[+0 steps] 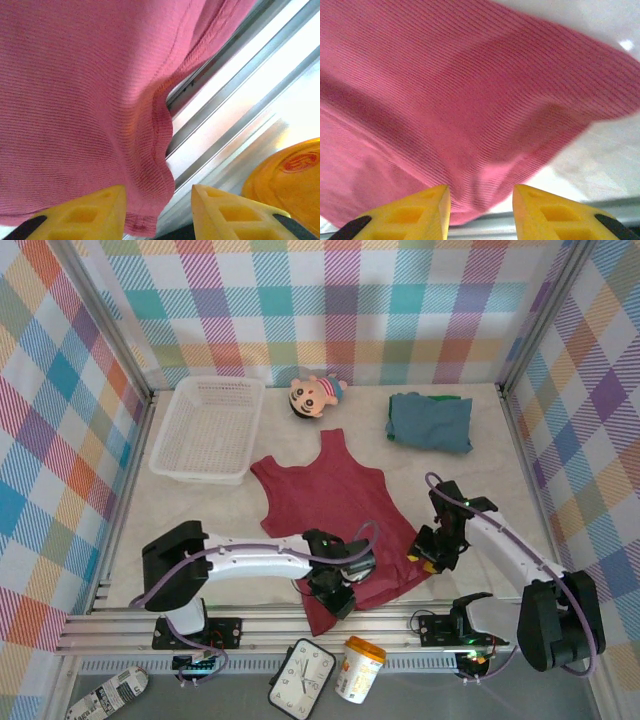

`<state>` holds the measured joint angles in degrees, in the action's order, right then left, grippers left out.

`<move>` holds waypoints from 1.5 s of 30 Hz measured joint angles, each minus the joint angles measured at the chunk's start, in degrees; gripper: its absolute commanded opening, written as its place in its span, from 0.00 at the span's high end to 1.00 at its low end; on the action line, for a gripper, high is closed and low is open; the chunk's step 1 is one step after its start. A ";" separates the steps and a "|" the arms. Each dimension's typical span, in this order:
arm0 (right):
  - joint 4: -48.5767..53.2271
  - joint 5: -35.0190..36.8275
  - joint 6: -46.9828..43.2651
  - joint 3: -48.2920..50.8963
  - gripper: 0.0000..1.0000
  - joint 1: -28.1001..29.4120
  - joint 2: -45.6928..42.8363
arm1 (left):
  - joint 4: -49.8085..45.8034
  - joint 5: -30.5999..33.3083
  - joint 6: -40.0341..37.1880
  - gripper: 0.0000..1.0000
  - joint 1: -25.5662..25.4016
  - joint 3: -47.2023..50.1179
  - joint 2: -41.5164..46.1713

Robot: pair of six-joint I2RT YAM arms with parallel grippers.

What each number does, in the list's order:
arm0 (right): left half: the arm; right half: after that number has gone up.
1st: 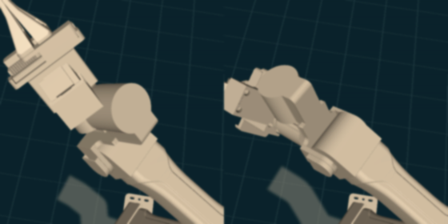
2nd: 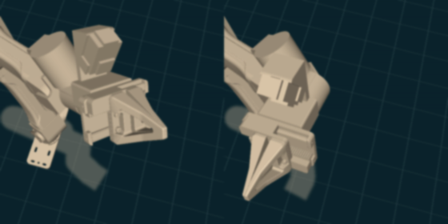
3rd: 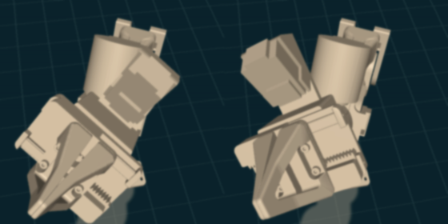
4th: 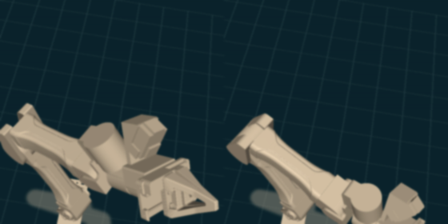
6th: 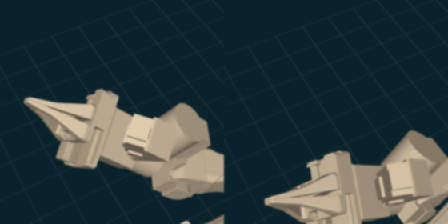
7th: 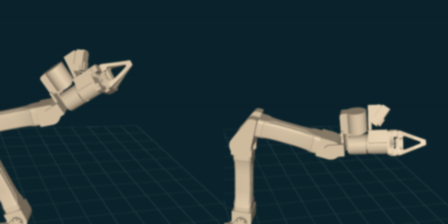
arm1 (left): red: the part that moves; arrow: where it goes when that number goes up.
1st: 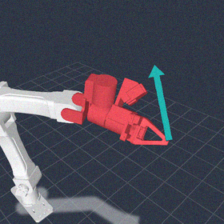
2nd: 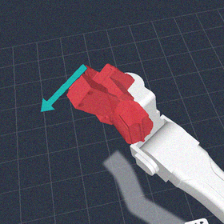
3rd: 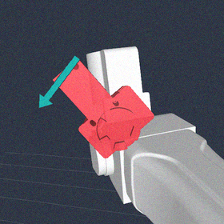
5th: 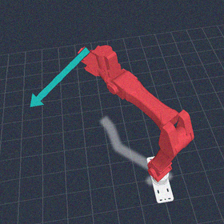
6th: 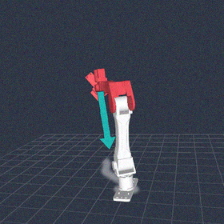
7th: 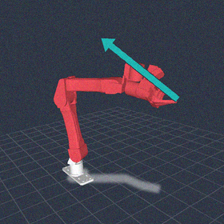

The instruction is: Fold and stack the tank tops

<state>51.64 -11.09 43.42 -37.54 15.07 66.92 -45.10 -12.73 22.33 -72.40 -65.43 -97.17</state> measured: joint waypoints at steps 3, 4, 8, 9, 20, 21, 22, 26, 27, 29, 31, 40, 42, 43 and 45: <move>-4.81 -0.09 1.75 0.04 0.64 0.00 2.45 | 0.20 1.25 -1.01 0.60 4.48 0.00 0.72; -6.58 -0.04 2.34 0.07 0.65 0.00 3.82 | 0.44 2.71 -1.18 0.60 6.49 0.13 0.70; -11.06 1.44 3.23 -0.13 0.65 -0.13 10.67 | 2.01 8.24 -1.16 0.59 13.46 1.92 0.59; -11.63 1.88 3.32 -0.37 0.66 -0.35 13.07 | 2.08 9.49 -1.14 0.59 14.84 2.32 0.35; -8.50 3.39 -0.48 -14.23 0.63 -3.52 27.54 | 7.26 9.29 3.69 0.55 14.21 4.33 -3.85; -8.22 3.45 -1.36 -15.72 0.62 -4.07 28.83 | 7.91 8.85 4.70 0.54 13.62 4.17 -3.89; -7.91 3.61 -2.47 -17.27 0.62 -4.72 30.10 | 8.52 8.26 5.75 0.53 12.87 3.74 -4.09; -7.41 3.58 -6.88 -21.88 0.62 -7.89 33.86 | 10.71 5.81 9.01 0.52 10.34 0.48 -6.58; -7.37 3.52 -8.11 -22.99 0.61 -8.94 34.71 | 11.04 5.31 9.68 0.51 9.99 -0.61 -7.32; -7.06 3.61 -10.27 -25.14 0.60 -10.69 36.35 | 10.97 4.79 10.27 0.49 9.60 -2.78 -8.13; -6.95 3.78 -12.94 -27.30 0.57 -12.15 37.81 | 9.90 4.98 10.23 0.48 9.70 -5.20 -8.22; -9.75 3.39 -22.45 -29.57 0.43 -13.79 37.31 | 6.51 12.63 3.02 0.48 24.15 -6.51 -7.65; -10.25 3.63 -23.15 -26.86 0.43 -14.19 33.77 | 6.64 13.53 1.66 0.48 28.24 -4.31 -7.65; -10.10 3.61 -23.41 -25.83 0.43 -14.27 32.17 | 6.64 13.86 1.09 0.48 30.25 -3.26 -7.65; -10.10 3.50 -24.06 -24.79 0.43 -14.80 30.60 | 6.64 14.08 0.39 0.49 32.13 -1.90 -7.65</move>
<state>41.54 -7.60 19.35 -62.33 0.27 97.51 -38.46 1.34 22.72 -40.27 -67.33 -104.81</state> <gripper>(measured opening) 0.573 0.517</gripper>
